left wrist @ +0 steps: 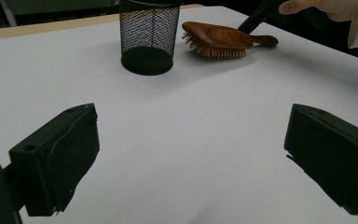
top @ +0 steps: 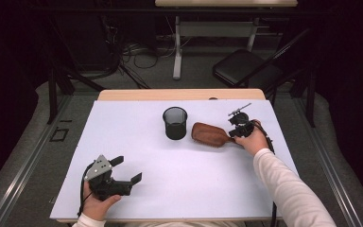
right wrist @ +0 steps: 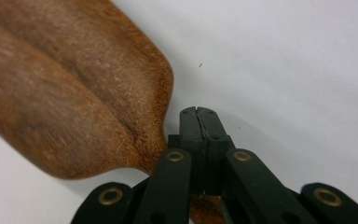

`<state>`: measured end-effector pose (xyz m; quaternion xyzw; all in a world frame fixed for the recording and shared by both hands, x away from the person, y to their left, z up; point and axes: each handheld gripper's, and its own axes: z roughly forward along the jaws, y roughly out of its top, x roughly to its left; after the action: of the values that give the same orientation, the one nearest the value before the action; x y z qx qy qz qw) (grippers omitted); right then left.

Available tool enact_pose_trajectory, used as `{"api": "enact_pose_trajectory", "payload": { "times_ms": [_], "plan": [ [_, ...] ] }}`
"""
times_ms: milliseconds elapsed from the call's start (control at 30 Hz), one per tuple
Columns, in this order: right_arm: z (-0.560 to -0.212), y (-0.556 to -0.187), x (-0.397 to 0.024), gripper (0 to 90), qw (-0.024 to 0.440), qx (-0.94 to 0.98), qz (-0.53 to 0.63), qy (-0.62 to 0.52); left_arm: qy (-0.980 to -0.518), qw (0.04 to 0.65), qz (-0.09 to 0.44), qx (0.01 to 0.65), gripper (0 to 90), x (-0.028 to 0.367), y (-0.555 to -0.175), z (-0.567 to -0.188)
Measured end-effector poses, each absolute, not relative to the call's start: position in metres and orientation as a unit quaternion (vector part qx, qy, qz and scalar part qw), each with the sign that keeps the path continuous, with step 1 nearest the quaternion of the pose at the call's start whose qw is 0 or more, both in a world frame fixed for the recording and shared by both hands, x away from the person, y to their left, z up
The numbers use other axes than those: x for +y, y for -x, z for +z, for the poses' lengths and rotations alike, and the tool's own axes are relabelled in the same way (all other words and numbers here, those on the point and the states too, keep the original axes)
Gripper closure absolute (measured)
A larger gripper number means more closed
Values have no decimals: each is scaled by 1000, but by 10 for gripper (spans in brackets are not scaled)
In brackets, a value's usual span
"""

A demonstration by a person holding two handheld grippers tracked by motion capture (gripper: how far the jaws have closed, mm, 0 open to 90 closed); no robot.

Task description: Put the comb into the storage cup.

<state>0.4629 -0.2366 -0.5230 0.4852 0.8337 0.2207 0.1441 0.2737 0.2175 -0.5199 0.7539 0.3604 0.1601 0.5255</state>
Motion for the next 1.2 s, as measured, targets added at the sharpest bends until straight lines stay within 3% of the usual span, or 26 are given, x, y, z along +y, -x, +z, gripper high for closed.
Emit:
{"api": "enact_pose_trajectory", "payload": {
  "times_ms": [1200],
  "plan": [
    [-524,-427,-236,881,127,847,234,-461,-755,524,159,361,32,217,-274,-520]
  ]
}}
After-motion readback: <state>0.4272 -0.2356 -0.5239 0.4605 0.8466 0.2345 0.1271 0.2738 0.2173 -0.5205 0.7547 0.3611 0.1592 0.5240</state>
